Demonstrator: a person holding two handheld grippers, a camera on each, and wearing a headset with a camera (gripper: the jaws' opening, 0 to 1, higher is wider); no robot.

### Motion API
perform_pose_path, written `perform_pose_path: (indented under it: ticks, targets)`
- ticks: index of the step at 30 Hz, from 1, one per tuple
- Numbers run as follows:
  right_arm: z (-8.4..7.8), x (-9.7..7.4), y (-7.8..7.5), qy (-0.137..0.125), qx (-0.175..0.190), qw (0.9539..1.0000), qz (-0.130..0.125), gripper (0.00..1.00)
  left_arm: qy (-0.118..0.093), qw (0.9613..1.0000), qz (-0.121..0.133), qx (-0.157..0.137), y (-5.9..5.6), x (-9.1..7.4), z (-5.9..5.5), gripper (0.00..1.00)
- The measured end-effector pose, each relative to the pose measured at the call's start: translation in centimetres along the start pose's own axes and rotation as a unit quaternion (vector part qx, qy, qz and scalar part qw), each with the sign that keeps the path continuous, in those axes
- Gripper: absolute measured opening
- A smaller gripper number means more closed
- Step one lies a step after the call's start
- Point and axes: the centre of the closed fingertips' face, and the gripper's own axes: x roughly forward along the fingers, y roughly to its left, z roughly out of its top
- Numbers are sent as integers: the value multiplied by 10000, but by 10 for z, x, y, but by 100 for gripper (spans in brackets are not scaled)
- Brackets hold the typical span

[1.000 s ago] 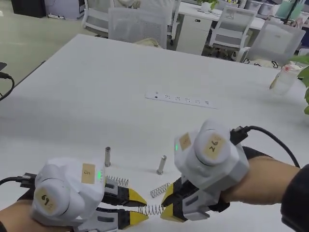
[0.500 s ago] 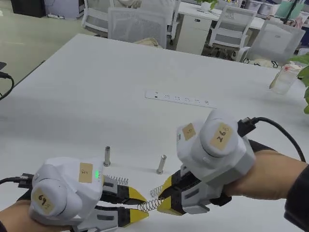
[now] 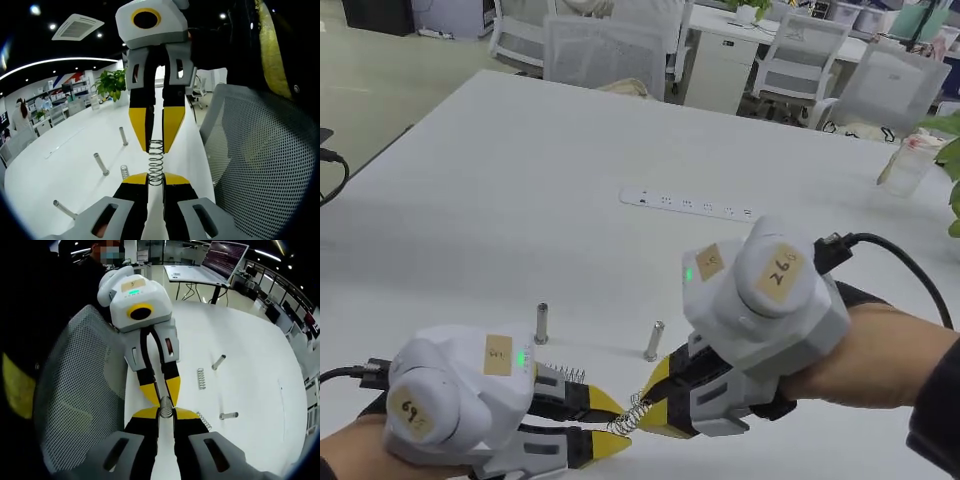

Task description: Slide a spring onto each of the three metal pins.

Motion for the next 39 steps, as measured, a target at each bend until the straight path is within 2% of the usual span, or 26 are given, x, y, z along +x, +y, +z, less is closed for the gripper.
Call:
perform_pose_path:
  ticks: [12,39]
  targets:
    - [1,0,1,148,-84,9998,33,7,-12,10000,-23,-13,-2,2,1,3]
    - [10,3,4,186,-219,9996,79,8,-16,10000,-72,-36,-3,5,1,3]
